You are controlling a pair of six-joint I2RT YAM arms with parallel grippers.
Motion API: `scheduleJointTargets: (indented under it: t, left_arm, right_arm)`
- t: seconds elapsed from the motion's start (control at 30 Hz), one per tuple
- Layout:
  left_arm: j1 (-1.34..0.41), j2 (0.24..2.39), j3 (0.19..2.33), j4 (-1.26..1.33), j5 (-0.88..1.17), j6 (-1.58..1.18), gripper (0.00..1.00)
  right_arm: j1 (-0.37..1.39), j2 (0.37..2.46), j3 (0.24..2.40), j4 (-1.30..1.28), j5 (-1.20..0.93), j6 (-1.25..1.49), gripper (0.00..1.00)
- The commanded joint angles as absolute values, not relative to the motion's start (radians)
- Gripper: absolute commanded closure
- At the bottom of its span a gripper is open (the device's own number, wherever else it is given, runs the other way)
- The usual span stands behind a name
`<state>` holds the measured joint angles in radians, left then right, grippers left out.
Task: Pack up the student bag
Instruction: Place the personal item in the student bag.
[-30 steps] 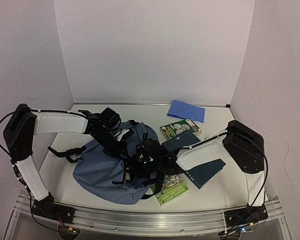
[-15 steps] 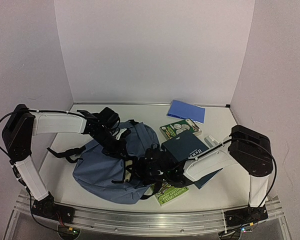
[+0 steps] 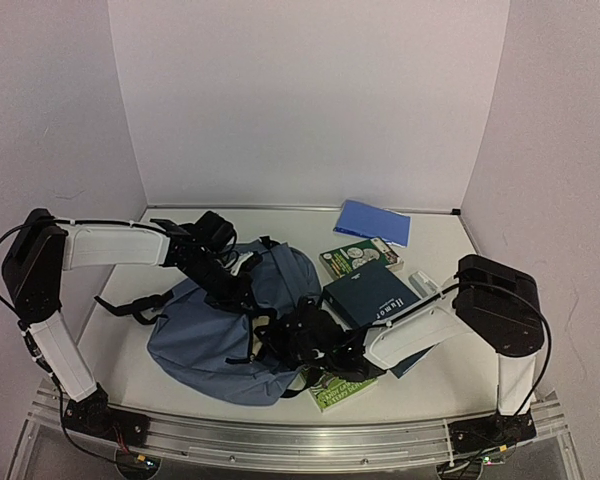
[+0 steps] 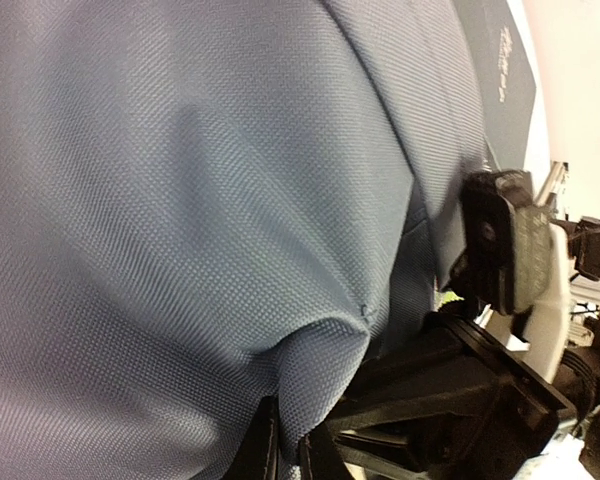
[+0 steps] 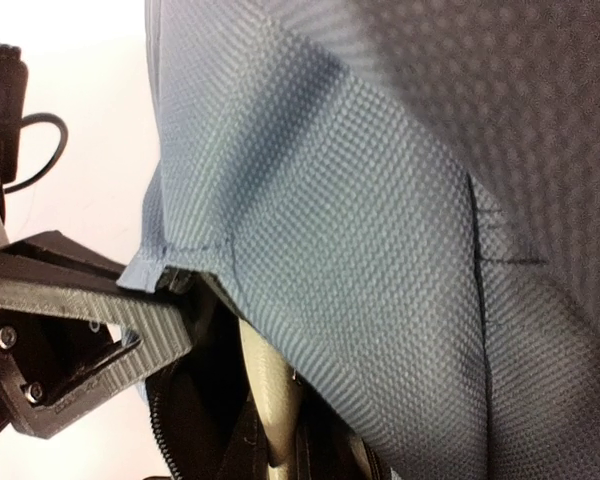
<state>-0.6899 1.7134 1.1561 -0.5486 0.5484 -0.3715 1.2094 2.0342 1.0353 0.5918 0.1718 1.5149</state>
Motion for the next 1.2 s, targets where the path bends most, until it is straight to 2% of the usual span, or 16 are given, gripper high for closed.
scheduleJointTargets:
  t: [0.0,0.33,0.7,0.83,0.97,1.03,1.17]
  left_arm:
    - [-0.691,1.654,1.17,-0.452,0.693,-0.34,1.0]
    - [-0.693,1.694,1.182,-0.466,0.696,-0.331,1.0]
    - [-0.693,1.664,1.195,-0.538,0.423,-0.289,1.0]
    - [-0.694,1.686,1.202,-0.538,0.432,-0.337,0.98]
    - [-0.695,1.693,1.192,-0.481,0.474,-0.414,0.88]
    - [-0.698,1.678,1.162,-0.423,0.528,-0.468,0.76]
    - [-0.698,1.607,1.097,-0.295,0.611,-0.579,0.56]
  right_arm:
    - [1.187,2.112,1.109,0.64,0.214,1.457,1.0]
    - [1.186,2.207,1.24,0.639,0.15,1.343,0.99]
    - [1.186,1.952,1.005,0.521,0.189,1.331,0.59]
    - [1.186,1.844,0.93,0.426,0.188,1.311,0.51]
    - [1.18,1.726,0.887,0.311,0.235,1.226,0.41]
    - [1.166,1.683,0.896,0.239,0.261,1.158,0.36]
    - [1.09,1.666,0.95,0.11,0.234,0.992,0.36]
